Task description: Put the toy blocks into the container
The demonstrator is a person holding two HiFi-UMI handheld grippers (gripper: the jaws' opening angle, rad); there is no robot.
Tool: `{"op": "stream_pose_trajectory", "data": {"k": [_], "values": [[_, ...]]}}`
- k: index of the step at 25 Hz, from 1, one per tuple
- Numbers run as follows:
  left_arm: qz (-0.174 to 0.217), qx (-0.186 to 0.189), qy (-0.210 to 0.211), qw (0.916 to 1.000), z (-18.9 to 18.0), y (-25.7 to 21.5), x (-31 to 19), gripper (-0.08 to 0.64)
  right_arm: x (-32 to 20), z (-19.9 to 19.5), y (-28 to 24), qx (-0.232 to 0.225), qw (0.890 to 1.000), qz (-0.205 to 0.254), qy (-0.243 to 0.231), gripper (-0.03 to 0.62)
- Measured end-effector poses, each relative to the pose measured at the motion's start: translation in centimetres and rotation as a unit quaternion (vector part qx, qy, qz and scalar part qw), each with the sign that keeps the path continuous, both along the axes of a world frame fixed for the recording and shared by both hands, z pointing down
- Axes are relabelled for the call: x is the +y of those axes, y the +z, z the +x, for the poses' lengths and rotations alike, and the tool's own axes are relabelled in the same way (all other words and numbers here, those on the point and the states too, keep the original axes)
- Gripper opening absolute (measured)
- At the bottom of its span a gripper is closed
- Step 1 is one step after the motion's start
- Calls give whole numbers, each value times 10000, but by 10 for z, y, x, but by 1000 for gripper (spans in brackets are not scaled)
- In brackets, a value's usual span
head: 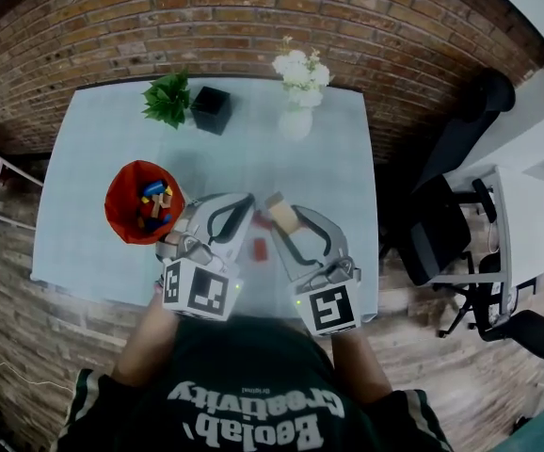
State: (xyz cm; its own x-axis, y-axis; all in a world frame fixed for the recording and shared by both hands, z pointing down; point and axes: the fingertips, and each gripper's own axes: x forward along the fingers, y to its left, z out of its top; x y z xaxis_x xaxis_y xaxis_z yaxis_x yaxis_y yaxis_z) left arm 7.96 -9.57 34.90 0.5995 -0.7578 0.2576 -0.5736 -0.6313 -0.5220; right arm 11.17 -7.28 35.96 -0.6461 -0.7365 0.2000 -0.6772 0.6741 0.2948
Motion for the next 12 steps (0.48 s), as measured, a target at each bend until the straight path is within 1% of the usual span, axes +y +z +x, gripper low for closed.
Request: {"op": "stream_pose_trajectory", "data": {"k": [2, 5, 9, 12], "values": [[13, -16, -126, 9999, -12, -1, 0, 3, -1, -14, 0, 63, 9998, 14, -164, 155], [-16, -69, -411, 9991, -39, 0, 0, 3, -2, -44, -1, 49, 9987, -14, -508, 155], [-59, -105, -866, 9962, -87, 1, 9, 3, 1, -95, -1, 13, 9945, -36, -1045, 155], [-81, -143, -1341, 9908, -130, 2, 19, 3, 5, -138, 3, 29, 9885, -45, -1514, 155]]}}
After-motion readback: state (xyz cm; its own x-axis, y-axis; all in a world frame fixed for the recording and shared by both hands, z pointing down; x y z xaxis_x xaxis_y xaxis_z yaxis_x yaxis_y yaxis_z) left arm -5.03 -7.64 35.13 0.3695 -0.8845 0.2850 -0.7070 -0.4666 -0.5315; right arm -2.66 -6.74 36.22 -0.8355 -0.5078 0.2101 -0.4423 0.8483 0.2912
